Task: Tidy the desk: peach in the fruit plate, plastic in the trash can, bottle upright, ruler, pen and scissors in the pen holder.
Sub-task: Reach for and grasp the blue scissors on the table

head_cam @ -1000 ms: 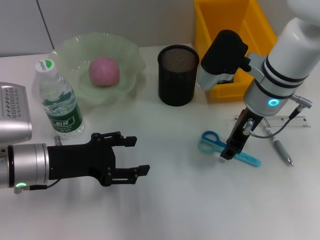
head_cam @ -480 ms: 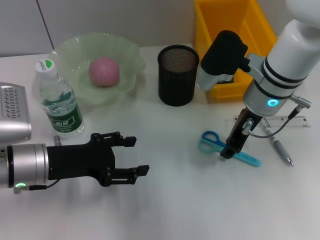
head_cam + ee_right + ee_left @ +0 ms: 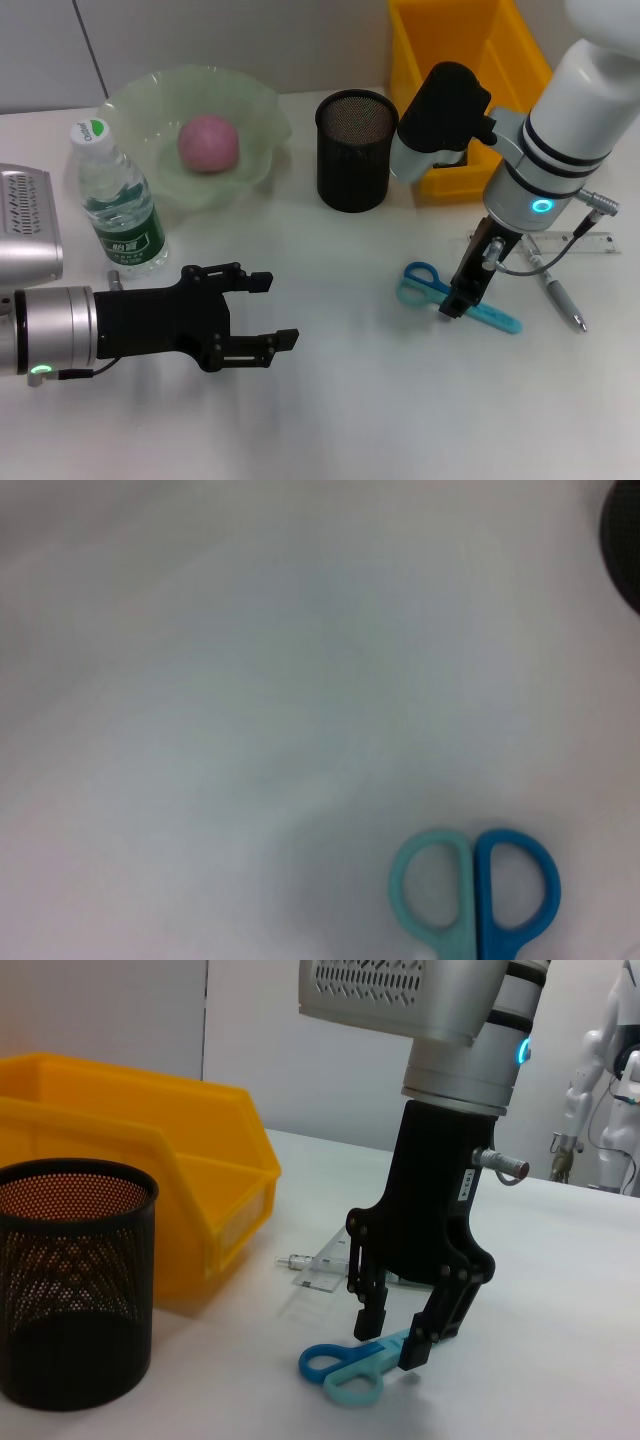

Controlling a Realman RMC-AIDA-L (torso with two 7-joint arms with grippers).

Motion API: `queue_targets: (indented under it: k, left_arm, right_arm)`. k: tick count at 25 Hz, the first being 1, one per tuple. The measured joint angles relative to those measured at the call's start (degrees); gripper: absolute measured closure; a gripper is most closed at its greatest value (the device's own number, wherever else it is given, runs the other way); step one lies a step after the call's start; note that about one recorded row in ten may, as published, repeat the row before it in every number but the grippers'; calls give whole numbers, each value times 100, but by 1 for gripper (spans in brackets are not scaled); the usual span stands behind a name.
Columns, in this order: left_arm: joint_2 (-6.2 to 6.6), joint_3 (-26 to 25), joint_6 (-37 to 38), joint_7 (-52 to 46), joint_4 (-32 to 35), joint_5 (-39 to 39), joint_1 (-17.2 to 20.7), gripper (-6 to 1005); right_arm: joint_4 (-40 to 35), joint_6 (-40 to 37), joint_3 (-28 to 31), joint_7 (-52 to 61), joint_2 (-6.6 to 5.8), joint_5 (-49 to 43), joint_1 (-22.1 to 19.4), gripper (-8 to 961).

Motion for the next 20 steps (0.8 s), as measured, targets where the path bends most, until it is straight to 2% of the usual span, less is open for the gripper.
queue_targets:
  k: [20]
  left_arm:
    - [0,0,0,-4,0,-16,-10,202]
  right_arm:
    - [99,53,-50,0,0,0,29,630]
